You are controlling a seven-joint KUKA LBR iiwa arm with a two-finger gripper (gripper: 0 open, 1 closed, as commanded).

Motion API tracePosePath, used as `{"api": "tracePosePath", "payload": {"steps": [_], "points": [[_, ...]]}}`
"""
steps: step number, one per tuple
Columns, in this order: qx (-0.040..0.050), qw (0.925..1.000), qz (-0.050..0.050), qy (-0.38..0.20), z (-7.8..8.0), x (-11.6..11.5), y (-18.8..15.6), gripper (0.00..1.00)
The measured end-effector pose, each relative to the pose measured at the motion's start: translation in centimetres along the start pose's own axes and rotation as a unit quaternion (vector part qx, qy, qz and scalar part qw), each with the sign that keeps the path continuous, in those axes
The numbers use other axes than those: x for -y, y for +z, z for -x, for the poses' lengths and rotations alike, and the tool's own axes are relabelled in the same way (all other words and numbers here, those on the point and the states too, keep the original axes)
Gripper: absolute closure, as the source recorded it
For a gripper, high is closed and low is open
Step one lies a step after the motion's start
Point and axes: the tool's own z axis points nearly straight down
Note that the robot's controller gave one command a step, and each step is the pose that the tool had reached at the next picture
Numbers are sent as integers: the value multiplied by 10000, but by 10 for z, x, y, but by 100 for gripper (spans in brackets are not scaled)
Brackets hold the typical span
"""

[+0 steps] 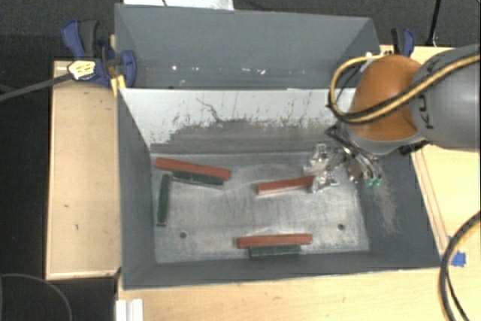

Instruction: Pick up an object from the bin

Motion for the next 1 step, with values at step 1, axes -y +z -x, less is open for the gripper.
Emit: {"api": "tracePosePath", "payload": {"steps": [1], "points": [[0,10000,-1,-5,0,0,0,100]]}}
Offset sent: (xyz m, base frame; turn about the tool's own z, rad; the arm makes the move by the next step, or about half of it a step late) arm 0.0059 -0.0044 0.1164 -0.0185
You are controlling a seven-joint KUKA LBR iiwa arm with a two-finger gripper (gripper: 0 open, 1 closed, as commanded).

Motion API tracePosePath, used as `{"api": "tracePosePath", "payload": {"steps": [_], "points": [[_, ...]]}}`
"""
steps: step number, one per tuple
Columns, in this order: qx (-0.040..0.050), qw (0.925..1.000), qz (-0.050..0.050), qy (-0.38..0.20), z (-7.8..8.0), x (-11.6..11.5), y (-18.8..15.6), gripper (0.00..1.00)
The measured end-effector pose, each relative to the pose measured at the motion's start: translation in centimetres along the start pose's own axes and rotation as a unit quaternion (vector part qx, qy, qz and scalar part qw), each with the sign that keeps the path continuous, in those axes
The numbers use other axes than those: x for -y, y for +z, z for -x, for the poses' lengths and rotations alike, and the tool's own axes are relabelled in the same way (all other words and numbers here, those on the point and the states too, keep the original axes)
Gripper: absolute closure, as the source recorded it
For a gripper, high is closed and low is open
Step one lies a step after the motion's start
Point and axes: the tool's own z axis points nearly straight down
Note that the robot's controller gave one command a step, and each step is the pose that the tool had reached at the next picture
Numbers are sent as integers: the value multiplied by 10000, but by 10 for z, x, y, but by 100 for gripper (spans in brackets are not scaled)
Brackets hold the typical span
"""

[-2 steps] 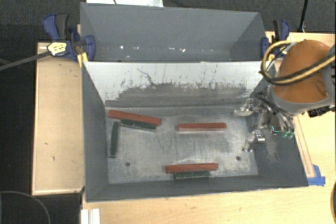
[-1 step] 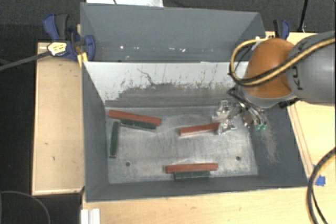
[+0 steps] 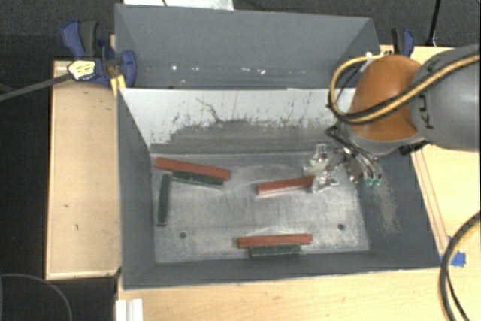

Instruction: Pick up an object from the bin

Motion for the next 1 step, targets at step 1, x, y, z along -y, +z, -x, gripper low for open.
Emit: {"api": "tracePosePath", "payload": {"steps": [1], "points": [[-15,10000,-1,-78,7,5,-117,100]]}}
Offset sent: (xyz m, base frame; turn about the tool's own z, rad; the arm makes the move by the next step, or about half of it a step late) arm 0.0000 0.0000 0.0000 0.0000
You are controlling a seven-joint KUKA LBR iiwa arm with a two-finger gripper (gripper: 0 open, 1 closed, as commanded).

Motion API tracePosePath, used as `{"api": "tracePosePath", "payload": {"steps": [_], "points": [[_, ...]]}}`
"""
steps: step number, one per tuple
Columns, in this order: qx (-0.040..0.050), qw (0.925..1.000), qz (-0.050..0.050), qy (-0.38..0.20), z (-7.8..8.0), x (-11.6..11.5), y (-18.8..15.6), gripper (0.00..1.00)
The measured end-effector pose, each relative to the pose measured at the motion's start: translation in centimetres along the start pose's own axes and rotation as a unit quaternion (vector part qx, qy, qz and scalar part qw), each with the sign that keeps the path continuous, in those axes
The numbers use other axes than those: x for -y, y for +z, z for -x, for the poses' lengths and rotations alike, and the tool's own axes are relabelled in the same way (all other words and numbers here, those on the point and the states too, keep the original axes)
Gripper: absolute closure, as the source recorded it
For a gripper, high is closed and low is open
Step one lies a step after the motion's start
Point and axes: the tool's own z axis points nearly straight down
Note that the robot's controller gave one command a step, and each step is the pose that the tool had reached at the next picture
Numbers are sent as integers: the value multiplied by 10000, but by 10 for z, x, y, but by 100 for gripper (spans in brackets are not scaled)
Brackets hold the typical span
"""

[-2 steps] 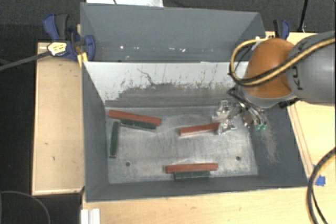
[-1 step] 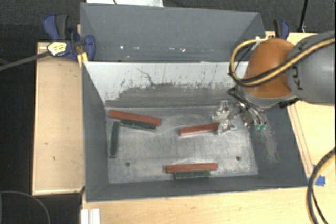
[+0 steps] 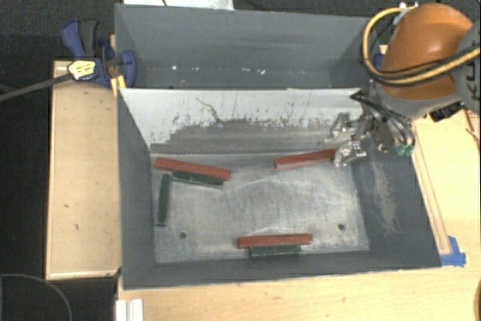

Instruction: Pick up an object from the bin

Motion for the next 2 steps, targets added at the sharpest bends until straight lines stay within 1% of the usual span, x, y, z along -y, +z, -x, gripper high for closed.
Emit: {"api": "tracePosePath", "payload": {"steps": [1,2], "points": [[0,10000,1,-4,0,0,0,100],[-22,9993,8,-363,-2,3,-40,100]]}}
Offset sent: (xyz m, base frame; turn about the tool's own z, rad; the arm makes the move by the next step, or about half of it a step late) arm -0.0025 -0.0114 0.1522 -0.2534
